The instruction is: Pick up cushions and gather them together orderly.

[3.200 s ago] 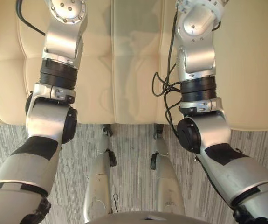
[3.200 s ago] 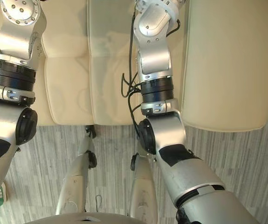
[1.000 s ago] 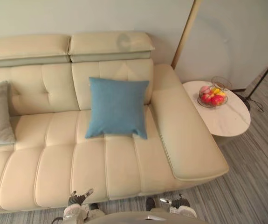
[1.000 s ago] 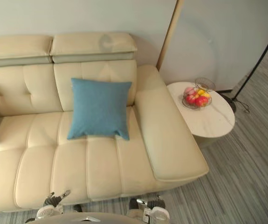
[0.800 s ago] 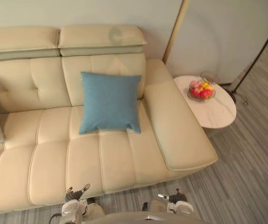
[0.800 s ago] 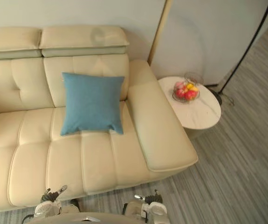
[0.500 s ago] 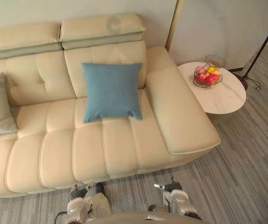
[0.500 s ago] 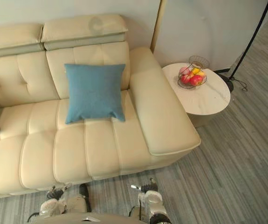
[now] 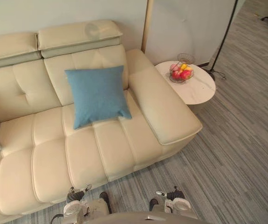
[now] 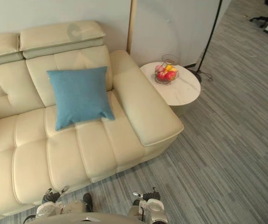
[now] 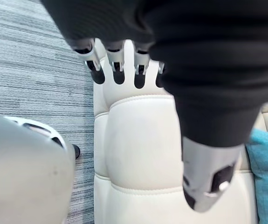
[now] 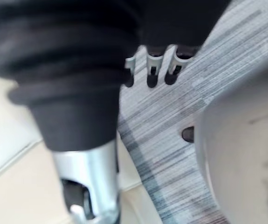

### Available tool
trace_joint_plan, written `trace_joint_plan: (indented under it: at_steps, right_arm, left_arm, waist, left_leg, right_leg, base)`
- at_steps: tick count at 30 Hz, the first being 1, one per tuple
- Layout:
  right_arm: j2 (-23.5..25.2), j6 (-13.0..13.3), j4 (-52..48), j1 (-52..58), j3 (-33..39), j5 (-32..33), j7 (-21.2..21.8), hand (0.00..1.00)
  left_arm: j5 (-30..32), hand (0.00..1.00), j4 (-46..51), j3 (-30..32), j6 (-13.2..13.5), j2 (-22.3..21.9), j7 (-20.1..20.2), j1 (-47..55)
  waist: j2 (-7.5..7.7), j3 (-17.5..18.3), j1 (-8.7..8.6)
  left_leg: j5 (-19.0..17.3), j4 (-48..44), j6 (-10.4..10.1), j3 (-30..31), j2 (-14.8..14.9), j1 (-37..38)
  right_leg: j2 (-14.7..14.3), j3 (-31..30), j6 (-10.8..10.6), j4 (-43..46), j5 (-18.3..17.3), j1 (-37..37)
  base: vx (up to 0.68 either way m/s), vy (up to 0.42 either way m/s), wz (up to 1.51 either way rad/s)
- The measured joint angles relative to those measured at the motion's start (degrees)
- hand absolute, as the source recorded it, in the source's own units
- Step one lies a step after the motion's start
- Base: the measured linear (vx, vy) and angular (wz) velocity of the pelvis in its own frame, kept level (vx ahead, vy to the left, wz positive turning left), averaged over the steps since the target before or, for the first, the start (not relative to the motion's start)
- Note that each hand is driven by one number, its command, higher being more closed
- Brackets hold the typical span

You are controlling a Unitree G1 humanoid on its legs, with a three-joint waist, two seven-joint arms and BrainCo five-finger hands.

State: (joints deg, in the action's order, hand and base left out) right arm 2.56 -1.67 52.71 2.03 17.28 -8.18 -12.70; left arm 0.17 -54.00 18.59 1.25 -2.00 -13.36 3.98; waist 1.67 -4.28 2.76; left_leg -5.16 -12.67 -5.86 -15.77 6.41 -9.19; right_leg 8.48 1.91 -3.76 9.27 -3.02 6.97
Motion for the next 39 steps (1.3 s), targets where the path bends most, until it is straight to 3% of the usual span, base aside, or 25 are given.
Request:
trace_joint_plan:
  at_steps: [5,9,11,12,13,14,16,18,20,22,24,25,26,27,28,30,32,34,35,37,39]
  right_arm:
    - [0.4,-0.01,-0.01,0.41,0.96,0.04,0.01,0.0]
    - [0.25,0.02,-0.09,-0.04,0.17,0.12,0.04,0.0]
    - [0.11,0.21,-0.11,-0.65,-0.97,0.17,0.05,0.0]
    - [0.12,0.21,-0.12,-1.01,-1.33,0.18,0.07,0.0]
    - [-0.04,0.19,-0.13,-1.13,-1.33,0.19,0.05,0.0]
    - [-0.78,0.26,-0.35,-1.06,-1.37,1.0,0.03,0.0]
    - [-1.2,0.23,-0.12,-1.09,-1.31,1.23,0.03,0.0]
    - [-1.4,0.27,-0.5,-1.04,-1.01,1.24,0.02,0.0]
    - [-1.77,0.26,-0.57,-1.08,-0.14,1.45,-0.03,0.0]
    - [-2.67,0.3,-1.34,-1.1,-0.3,2.19,-0.11,0.0]
    - [-2.96,0.14,-1.94,-0.53,-0.36,2.29,-0.41,0.0]
    - [-2.78,-0.04,-2.04,-0.29,-0.61,2.3,-0.48,0.0]
    - [-2.82,-0.02,-2.08,-0.44,-0.99,2.32,-0.5,0.0]
    - [-2.83,0.08,-2.09,-0.9,-1.27,2.56,-0.51,0.0]
    - [-2.73,0.09,-2.06,-1.24,-1.43,3.53,-0.5,0.0]
    - [-2.5,0.1,-1.77,-1.26,-1.44,3.82,-0.5,0.0]
    - [-2.43,0.01,-1.91,-1.21,-2.94,3.82,-0.54,0.0]
    - [-2.32,0.02,-1.69,-1.41,-2.55,3.82,-0.57,0.0]
    - [-2.26,0.02,-1.33,-1.65,-2.55,3.82,-0.55,0.0]
    - [-1.53,-0.01,-1.11,-1.28,-2.57,3.82,-0.53,0.0]
    - [-0.69,0.21,-1.48,-0.12,-2.57,3.87,-0.51,0.0]
  left_arm:
    - [1.01,0.0,-1.58,0.04,0.0,0.57,0.45,-0.64]
    - [2.33,0.0,-2.18,0.58,-0.04,0.58,1.24,-1.22]
    - [2.31,0.0,-2.3,1.1,-0.05,0.37,1.23,-1.42]
    - [2.31,0.0,-2.27,1.43,-0.07,0.3,1.26,-1.44]
    - [2.27,0.0,-2.26,1.52,-0.11,0.09,1.24,-1.52]
    - [2.12,0.0,-1.44,0.97,-0.12,-0.46,1.23,-1.5]
    - [1.86,0.0,-1.11,0.03,-0.12,-0.48,1.25,-1.37]
    - [1.14,0.0,-0.98,-0.25,-0.11,-0.67,1.32,-2.15]
    - [1.13,0.0,-1.02,-0.35,-0.09,-1.65,1.29,-2.17]
    - [1.09,0.0,-1.49,-0.73,-0.11,-2.24,1.27,-2.73]
    - [0.79,0.0,-1.61,-0.55,-0.11,-2.41,1.23,-2.43]
    - [-0.14,0.0,-0.75,-0.01,-0.11,-2.25,1.14,-2.53]
    - [-0.13,0.0,-0.45,-0.08,-0.01,-2.31,1.1,-2.19]
    - [-0.13,0.0,-0.4,-0.24,0.06,-2.31,1.17,-1.94]
    - [-0.16,0.0,-0.27,-0.56,0.25,-2.31,1.33,-1.96]
    - [-0.29,0.0,0.97,-0.73,0.42,-2.56,1.36,-1.62]
    - [-0.6,0.0,1.83,-0.64,0.82,-2.19,1.65,-0.35]
    - [-1.27,0.0,2.07,-0.42,1.12,-2.56,2.06,0.29]
    - [-1.3,0.0,2.02,-0.44,1.15,-2.62,2.56,0.47]
    - [-1.41,0.0,1.59,-0.51,1.08,-2.32,2.88,0.31]
    - [-1.32,0.0,1.3,-1.02,0.99,-1.19,3.22,0.38]
  waist:
    - [0.55,0.45,-0.04]
    - [0.34,0.35,0.05]
    - [-0.08,0.22,0.51]
    - [-0.98,-0.37,0.29]
    - [-1.07,-0.42,-0.01]
    - [-1.8,-0.72,0.3]
    - [-1.34,-0.39,0.24]
    - [-2.35,-0.88,0.04]
    - [-2.99,-0.68,0.14]
    - [-3.75,-0.84,-0.91]
    - [-3.88,-1.8,-0.47]
    - [-3.64,-2.44,0.43]
    - [-3.37,-2.65,0.84]
    - [-4.0,-2.52,1.25]
    - [-4.5,-2.72,1.31]
    - [-4.49,-2.74,2.15]
    - [-4.56,-2.96,2.38]
    - [-4.38,-2.78,3.77]
    - [-4.64,-2.61,3.94]
    - [-4.05,-1.91,4.55]
    - [-2.66,-1.08,3.89]
  left_leg:
    - [-0.43,-0.16,0.59,-2.98,0.85,1.56]
    - [-2.96,-2.33,0.23,-10.24,3.88,2.46]
    - [-2.82,-2.17,0.76,-14.37,5.59,3.08]
    - [-2.64,-2.36,1.51,-18.43,7.09,3.61]
    - [-2.79,-2.63,1.92,-21.03,7.92,4.16]
    - [-3.45,-3.31,1.44,-25.34,8.58,6.0]
    - [-4.51,-4.83,0.03,-28.49,9.62,8.63]
    - [-4.78,-4.38,-0.28,-28.61,10.38,10.92]
    - [-5.81,-4.02,0.09,-28.57,10.55,11.94]
    - [-8.4,-6.33,0.34,-28.78,12.1,12.13]
    - [-8.24,-16.27,4.49,-25.13,15.88,11.37]
    - [-4.55,-28.11,9.23,-16.5,18.19,7.59]
    - [-5.74,-31.53,7.29,-12.55,18.04,6.09]
    - [-8.28,-35.42,3.68,-7.1,16.26,3.58]
    - [-11.36,-37.27,2.43,-0.22,12.15,-0.49]
    - [-12.73,-34.71,2.53,4.06,8.21,-4.22]
    - [-13.38,-29.88,1.24,8.59,4.6,-7.47]
    - [-12.45,-17.93,0.98,17.23,-0.68,-7.85]
    - [-11.24,-14.59,1.77,20.61,-1.54,-7.47]
    - [-8.79,-14.06,2.39,18.68,-1.8,-4.54]
    - [-10.01,-13.63,3.08,14.51,-1.65,-2.97]
  right_leg:
    - [-1.59,-4.26,-0.78,-3.72,3.07,-0.32]
    - [-4.3,-7.18,-0.38,-4.14,6.67,2.64]
    - [-5.52,-2.73,2.43,-4.65,9.23,4.36]
    - [-5.46,4.48,5.02,-4.22,8.96,5.6]
    - [-3.99,11.65,7.27,-1.88,5.82,6.69]
    - [0.85,24.75,8.84,4.77,0.84,8.28]
    - [4.08,34.35,7.95,7.89,0.67,6.83]
    - [1.5,30.39,6.44,8.75,-1.09,7.72]
    - [0.79,28.57,6.38,11.49,-3.43,9.84]
    - [0.22,28.54,6.65,14.46,-6.01,11.05]
    - [-2.12,25.2,7.82,16.7,-7.59,10.6]
    - [-4.28,21.24,8.66,16.7,-8.33,8.83]
    - [-4.92,19.6,8.8,16.36,-8.43,8.44]
    - [-6.08,17.4,8.89,15.76,-8.51,7.78]
    - [-7.63,14.5,8.96,14.52,-8.58,6.7]
    - [-9.83,10.2,8.65,12.92,-8.63,5.84]
    - [-12.02,6.28,8.75,11.19,-8.6,4.63]
    - [-13.96,-0.05,8.43,11.42,-8.74,4.93]
    - [-15.02,-2.28,8.09,11.82,-8.94,5.02]
    - [-15.6,-6.26,6.85,13.15,-9.65,4.82]
    - [-14.15,-7.22,5.76,14.57,-10.24,5.25]
  base:
    - [0.07,0.02,-0.52]
    - [0.06,0.002,-0.96]
    - [0.02,-0.023,-1.39]
    - [0.0,-0.061,-1.25]
    - [0.01,-0.058,-1.7]
    - [0.02,-0.044,-1.33]
    - [0.06,-0.117,-1.31]
    - [0.07,-0.18,-1.07]
    - [0.05,-0.157,-1.01]
    - [0.08,-0.158,-0.75]
    - [0.12,-0.224,-0.98]
    - [0.11,-0.199,-1.32]
    - [0.12,-0.101,-1.48]
    - [0.13,0.0,-1.39]
    - [0.13,0.006,-1.29]
    - [0.16,0.012,-1.28]
    - [0.18,0.062,-1.35]
    - [0.22,0.158,-1.76]
    - [0.2,0.166,-1.62]
    - [0.24,0.203,-1.61]
    - [0.29,0.222,-1.3]
